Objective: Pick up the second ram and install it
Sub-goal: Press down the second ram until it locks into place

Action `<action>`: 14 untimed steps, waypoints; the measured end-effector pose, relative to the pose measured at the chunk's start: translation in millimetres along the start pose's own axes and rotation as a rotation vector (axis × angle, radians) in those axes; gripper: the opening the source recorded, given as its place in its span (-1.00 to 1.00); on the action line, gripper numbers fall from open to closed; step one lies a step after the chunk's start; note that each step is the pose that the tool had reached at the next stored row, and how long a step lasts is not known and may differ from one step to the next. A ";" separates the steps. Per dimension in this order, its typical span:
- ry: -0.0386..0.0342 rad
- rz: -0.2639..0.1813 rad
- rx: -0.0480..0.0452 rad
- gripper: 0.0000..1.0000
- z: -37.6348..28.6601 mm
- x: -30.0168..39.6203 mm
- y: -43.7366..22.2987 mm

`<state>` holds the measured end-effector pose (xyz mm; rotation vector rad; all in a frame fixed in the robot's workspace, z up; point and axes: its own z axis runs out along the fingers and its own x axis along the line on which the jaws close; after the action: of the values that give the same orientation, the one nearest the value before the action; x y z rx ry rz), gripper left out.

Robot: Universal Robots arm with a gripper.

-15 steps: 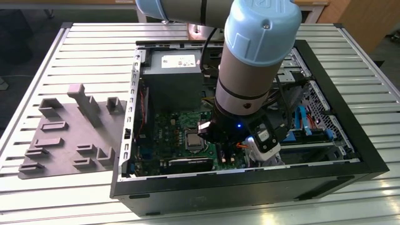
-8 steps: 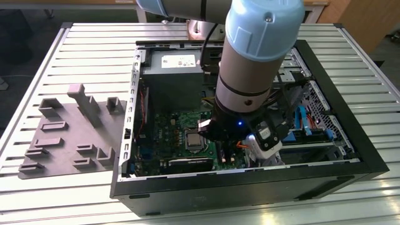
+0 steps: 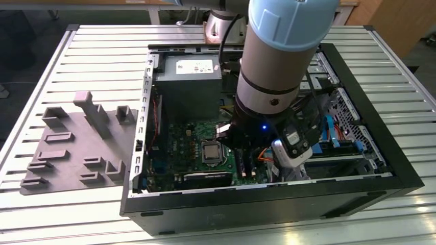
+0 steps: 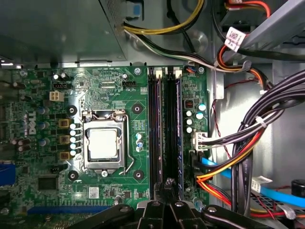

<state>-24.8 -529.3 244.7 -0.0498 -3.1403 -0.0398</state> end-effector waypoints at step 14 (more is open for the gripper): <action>-0.0001 0.000 -0.0001 -0.79 -0.4 0.2 6.8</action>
<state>-24.7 -522.5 245.2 -0.0498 -3.1404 -0.0400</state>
